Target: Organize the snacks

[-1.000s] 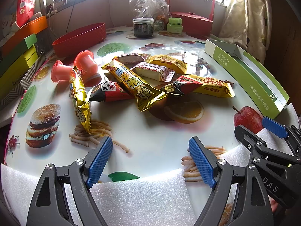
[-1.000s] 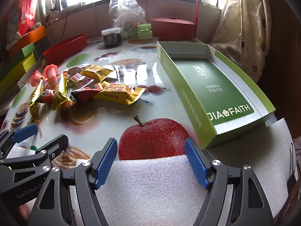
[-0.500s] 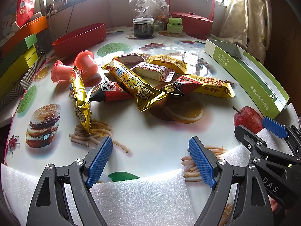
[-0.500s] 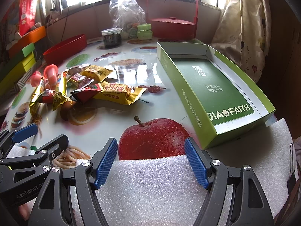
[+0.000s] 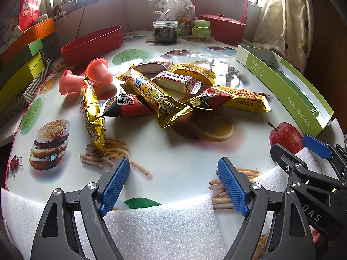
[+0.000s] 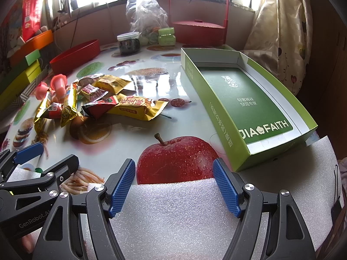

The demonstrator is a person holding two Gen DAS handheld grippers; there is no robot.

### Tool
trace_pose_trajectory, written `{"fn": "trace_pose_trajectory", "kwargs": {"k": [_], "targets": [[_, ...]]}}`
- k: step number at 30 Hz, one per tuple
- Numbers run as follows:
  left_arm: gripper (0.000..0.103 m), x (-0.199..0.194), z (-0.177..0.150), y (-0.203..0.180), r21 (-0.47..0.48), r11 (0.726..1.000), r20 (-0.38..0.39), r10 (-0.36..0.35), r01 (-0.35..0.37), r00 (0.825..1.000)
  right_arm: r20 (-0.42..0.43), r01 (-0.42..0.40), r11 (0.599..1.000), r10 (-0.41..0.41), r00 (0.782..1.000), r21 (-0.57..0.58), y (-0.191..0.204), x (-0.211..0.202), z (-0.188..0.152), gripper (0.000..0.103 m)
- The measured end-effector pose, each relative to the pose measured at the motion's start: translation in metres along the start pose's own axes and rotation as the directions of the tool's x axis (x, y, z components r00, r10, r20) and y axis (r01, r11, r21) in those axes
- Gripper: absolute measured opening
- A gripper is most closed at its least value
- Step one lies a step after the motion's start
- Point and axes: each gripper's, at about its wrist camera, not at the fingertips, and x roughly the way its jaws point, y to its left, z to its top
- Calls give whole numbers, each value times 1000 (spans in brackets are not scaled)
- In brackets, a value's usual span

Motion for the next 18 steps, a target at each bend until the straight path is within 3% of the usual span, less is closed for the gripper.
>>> {"fn": "trace_pose_trajectory", "kwargs": {"k": [10, 18], "targets": [[84, 0, 0, 0, 0, 1000, -1, -1, 1, 1000, -2, -3, 1000, 3, 1000, -2, 0, 1, 1, 74], [83, 0, 5, 5, 9, 999, -42, -41, 42, 998, -14, -71, 997, 71, 997, -43, -8, -1, 5, 74]]}}
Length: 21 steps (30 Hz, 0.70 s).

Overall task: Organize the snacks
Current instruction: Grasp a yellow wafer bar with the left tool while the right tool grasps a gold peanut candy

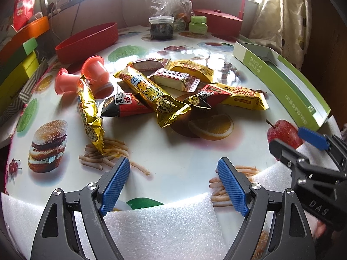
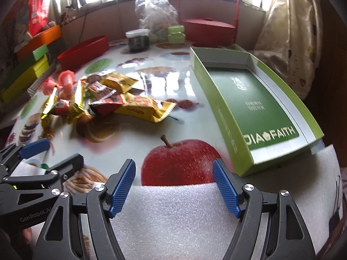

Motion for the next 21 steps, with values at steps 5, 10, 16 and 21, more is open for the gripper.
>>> {"fn": "trace_pose_trajectory", "kwargs": {"k": [5, 10, 16, 21], "targets": [[83, -2, 5, 19, -58, 998, -18, -33, 32, 999, 41, -12, 998, 15, 999, -68, 8, -6, 13, 74], [83, -9, 10, 33, -98, 993, -5, -59, 59, 998, 39, -30, 992, 35, 999, -121, 13, -3, 26, 74], [83, -16, 27, 64, -158, 987, 39, -12, 19, 999, 14, -71, 979, 76, 997, -193, 14, 12, 47, 74], [83, -7, 43, 98, -234, 972, 34, 5, 3, 999, -37, -134, 961, 129, 991, -241, 17, 32, 61, 74]]}}
